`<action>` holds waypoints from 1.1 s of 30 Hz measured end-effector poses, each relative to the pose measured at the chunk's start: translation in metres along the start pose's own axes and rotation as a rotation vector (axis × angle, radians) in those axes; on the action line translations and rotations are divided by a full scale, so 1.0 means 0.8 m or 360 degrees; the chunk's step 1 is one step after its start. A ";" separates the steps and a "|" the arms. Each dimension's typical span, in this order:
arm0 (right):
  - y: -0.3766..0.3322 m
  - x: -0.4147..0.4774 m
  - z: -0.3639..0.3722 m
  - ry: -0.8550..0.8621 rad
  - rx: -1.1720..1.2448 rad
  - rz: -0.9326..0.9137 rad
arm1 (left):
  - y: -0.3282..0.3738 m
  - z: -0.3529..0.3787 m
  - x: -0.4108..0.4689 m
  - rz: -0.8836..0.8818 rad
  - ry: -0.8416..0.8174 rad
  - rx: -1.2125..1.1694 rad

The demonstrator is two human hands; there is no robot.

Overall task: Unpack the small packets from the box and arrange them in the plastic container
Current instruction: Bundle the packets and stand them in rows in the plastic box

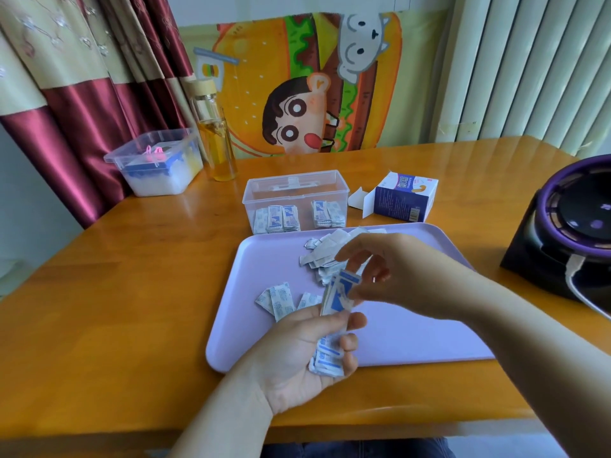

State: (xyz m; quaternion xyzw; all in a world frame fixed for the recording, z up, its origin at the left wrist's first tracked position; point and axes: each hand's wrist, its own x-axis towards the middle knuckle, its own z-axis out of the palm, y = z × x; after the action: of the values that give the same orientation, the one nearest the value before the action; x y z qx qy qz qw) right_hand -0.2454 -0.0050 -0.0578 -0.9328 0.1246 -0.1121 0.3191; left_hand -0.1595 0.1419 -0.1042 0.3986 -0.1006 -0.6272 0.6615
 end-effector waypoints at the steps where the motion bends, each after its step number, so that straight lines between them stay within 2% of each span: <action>1: 0.001 -0.002 0.002 0.0040 0.0061 0.0000 | 0.000 0.001 0.001 0.0028 0.0031 -0.0015; 4: 0.004 -0.014 0.017 -0.0108 0.0138 -0.0004 | -0.001 0.006 0.006 0.0075 0.0147 -0.0145; 6: 0.002 -0.022 0.032 -0.0278 0.0094 -0.0041 | -0.001 0.008 0.009 0.0076 0.0208 -0.0219; 8: -0.001 -0.027 0.046 -0.0318 0.0021 -0.0131 | -0.002 0.010 0.010 0.0065 0.0238 -0.0188; 13: -0.010 -0.028 0.050 -0.0138 -0.0079 -0.0296 | -0.004 0.013 -0.004 0.0066 0.0144 0.0090; 17: -0.017 -0.031 0.044 -0.0166 -0.0111 -0.0340 | -0.002 0.013 -0.017 0.0122 0.0177 0.0317; 20: -0.027 -0.034 0.033 -0.0168 0.0093 -0.0314 | 0.003 0.016 -0.025 0.0158 0.0208 0.0464; 24: -0.031 -0.022 0.009 -0.0045 0.0496 -0.0136 | 0.018 0.016 -0.033 0.0212 0.0085 0.0628; 28: -0.033 -0.007 -0.005 -0.0040 0.0429 -0.0051 | 0.035 0.013 -0.031 0.0239 0.0015 0.0921; 33: -0.042 0.030 -0.016 0.0067 0.0613 -0.0054 | 0.073 0.016 -0.014 0.0427 0.0111 0.1146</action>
State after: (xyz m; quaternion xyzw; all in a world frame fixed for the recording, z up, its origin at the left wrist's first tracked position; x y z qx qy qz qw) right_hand -0.2215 0.0059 -0.0239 -0.8539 0.0918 -0.1587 0.4870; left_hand -0.1257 0.1412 -0.0536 0.6099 -0.3430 -0.4458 0.5583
